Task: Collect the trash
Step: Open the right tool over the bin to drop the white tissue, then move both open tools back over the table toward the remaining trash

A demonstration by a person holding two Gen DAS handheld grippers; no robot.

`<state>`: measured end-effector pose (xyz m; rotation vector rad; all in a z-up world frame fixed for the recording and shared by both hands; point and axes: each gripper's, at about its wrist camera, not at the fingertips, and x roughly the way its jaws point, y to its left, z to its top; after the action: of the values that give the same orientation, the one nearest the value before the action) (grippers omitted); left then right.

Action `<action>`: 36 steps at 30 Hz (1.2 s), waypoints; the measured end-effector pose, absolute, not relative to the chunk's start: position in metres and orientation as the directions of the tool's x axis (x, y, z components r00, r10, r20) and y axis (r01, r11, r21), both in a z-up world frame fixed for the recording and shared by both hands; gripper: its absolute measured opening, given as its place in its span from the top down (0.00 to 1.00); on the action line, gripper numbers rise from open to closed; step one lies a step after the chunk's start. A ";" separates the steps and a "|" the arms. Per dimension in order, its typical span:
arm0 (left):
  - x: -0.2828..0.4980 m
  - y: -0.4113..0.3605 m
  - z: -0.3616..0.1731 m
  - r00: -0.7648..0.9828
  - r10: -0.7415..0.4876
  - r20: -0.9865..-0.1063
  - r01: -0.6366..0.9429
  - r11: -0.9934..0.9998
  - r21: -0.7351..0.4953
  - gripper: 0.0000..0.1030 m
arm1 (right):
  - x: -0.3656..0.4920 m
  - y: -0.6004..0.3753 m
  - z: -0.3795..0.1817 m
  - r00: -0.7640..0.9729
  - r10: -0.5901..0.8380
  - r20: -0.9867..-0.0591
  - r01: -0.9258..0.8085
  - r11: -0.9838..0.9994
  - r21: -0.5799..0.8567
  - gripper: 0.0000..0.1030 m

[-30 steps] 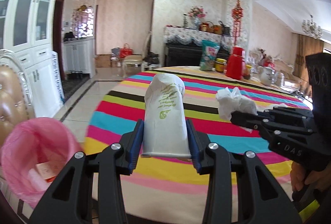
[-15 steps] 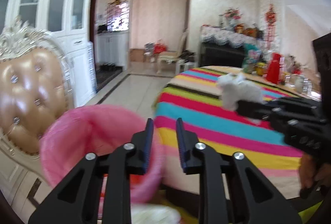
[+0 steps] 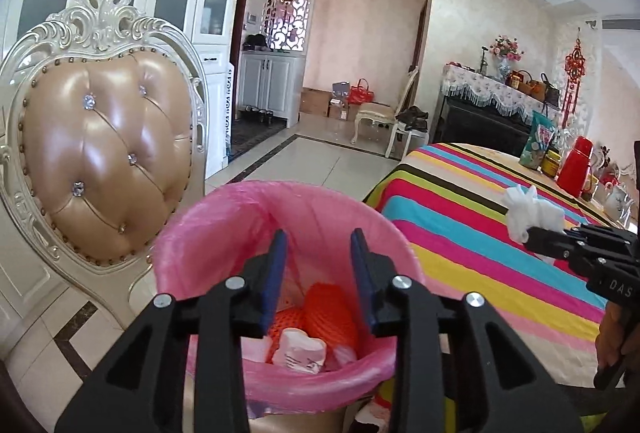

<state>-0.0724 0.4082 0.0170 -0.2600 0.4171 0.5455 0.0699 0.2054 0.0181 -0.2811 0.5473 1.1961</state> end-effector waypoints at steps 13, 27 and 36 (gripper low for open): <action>-0.077 0.425 0.000 0.693 0.537 -0.482 -0.633 0.772 -0.050 0.30 | 0.067 0.287 -0.009 0.130 0.766 -0.629 -0.959 0.259 0.118 0.67; -0.080 0.414 -0.006 0.679 0.560 -0.474 -0.638 0.770 -0.003 0.09 | 0.067 0.245 0.009 0.204 0.796 -0.570 -0.953 0.294 0.070 0.31; -0.022 0.334 0.011 0.767 0.482 -0.423 -0.507 0.860 0.061 0.05 | 0.101 0.119 0.017 0.409 0.739 -0.535 -0.859 0.509 0.045 0.21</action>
<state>-0.0219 0.3339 0.0111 -0.0575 0.4433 0.5370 0.1011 0.1192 0.0170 -0.2526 0.5368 1.0198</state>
